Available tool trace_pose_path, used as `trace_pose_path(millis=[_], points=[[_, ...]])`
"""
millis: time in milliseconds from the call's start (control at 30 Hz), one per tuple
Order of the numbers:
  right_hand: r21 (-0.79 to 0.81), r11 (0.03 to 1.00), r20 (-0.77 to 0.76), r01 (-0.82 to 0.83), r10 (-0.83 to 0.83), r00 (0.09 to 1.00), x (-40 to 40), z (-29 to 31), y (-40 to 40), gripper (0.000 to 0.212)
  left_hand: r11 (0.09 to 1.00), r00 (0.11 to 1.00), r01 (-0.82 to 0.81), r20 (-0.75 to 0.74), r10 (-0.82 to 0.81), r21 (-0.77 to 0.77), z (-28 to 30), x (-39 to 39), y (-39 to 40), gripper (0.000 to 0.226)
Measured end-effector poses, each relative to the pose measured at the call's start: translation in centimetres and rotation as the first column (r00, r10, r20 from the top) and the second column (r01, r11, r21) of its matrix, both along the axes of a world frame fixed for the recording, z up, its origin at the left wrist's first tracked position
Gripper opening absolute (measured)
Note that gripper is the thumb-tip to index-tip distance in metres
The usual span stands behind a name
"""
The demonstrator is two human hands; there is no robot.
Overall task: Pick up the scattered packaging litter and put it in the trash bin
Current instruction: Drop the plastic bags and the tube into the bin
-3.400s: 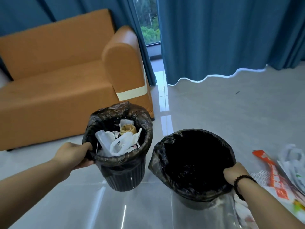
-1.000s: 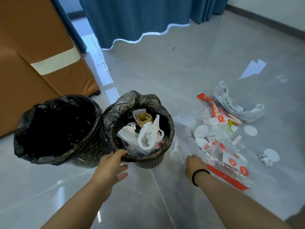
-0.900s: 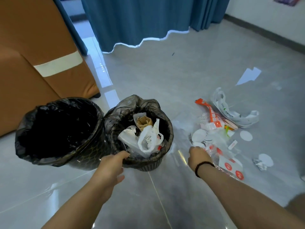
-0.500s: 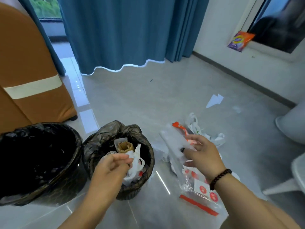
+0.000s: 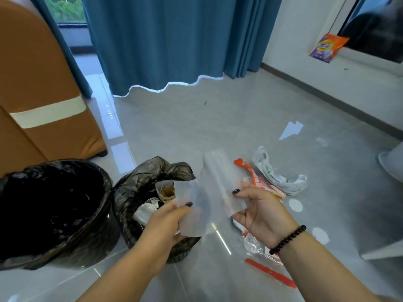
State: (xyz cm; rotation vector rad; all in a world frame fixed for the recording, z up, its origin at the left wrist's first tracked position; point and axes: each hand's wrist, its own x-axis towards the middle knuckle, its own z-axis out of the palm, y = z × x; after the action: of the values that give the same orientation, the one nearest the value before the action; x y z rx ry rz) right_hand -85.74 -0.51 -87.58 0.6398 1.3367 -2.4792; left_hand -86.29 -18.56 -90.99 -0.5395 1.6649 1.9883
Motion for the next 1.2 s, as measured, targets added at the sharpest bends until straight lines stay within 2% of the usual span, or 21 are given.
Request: trace_pose_path(millis=[67,133,233,333,433,533,667,800,967,1067,1133,1200], points=[[0.180,0.983,-0.026,-0.022,0.027,0.999,0.1,-0.5,-0.2,0.023,1.000,0.999,-0.030,-0.023,0.030,-0.004,0.0,0.0,-0.7,0.016],[0.405,0.914,-0.095,0.002,0.040,0.995,0.2,-1.1,-0.3,0.016,0.998,0.998,-0.059,-0.036,0.058,-0.010,0.0,-0.2,-1.2,0.017],[0.722,0.682,-0.266,0.115,0.119,0.957,0.5,-1.8,-1.2,0.018,0.996,0.994,-0.087,-0.064,0.086,-0.005,0.0,-0.4,-1.5,0.015],[0.835,0.509,-0.372,0.207,0.246,0.895,0.7,-2.5,-2.8,0.018,0.997,0.991,-0.075,-0.111,0.075,0.000,0.2,-0.3,-1.1,0.016],[0.868,0.425,-0.419,0.256,0.352,0.837,0.5,-3.0,-4.0,0.023,0.993,0.985,-0.095,-0.135,0.103,0.065,0.5,-0.2,-0.7,0.024],[0.881,0.396,-0.424,0.258,0.422,0.801,0.4,-3.2,-4.9,0.024,0.991,0.982,-0.083,-0.160,0.100,0.107,1.2,-0.2,-0.9,0.035],[0.871,0.440,-0.451,0.218,0.541,0.710,0.9,-3.5,-5.5,0.024,0.996,0.974,-0.030,-0.223,0.049,0.086,1.1,0.3,-1.8,0.041],[0.909,0.382,-0.389,0.169,0.627,0.675,1.1,-4.2,-5.3,0.035,0.997,0.946,-0.049,-0.317,0.064,0.055,1.0,0.8,-2.7,0.041],[0.952,0.277,-0.290,0.131,0.672,0.681,1.9,-4.0,-5.5,0.044,0.996,0.953,0.015,-0.302,0.012,0.088,0.8,1.4,-3.2,0.047],[0.933,0.325,-0.334,0.156,0.617,0.712,2.1,-3.5,-5.6,0.042,0.995,0.958,-0.032,-0.282,0.058,0.096,0.7,1.3,-3.3,0.023],[0.908,0.375,-0.374,0.187,0.522,0.767,2.0,-3.1,-5.7,0.038,0.993,0.957,-0.069,-0.274,0.094,0.100,0.7,1.1,-3.6,0.021],[0.864,0.471,-0.382,0.177,0.385,0.840,1.7,-2.9,-5.6,0.037,0.986,0.953,-0.095,-0.275,0.130,0.134,0.7,0.8,-3.8,0.021]])
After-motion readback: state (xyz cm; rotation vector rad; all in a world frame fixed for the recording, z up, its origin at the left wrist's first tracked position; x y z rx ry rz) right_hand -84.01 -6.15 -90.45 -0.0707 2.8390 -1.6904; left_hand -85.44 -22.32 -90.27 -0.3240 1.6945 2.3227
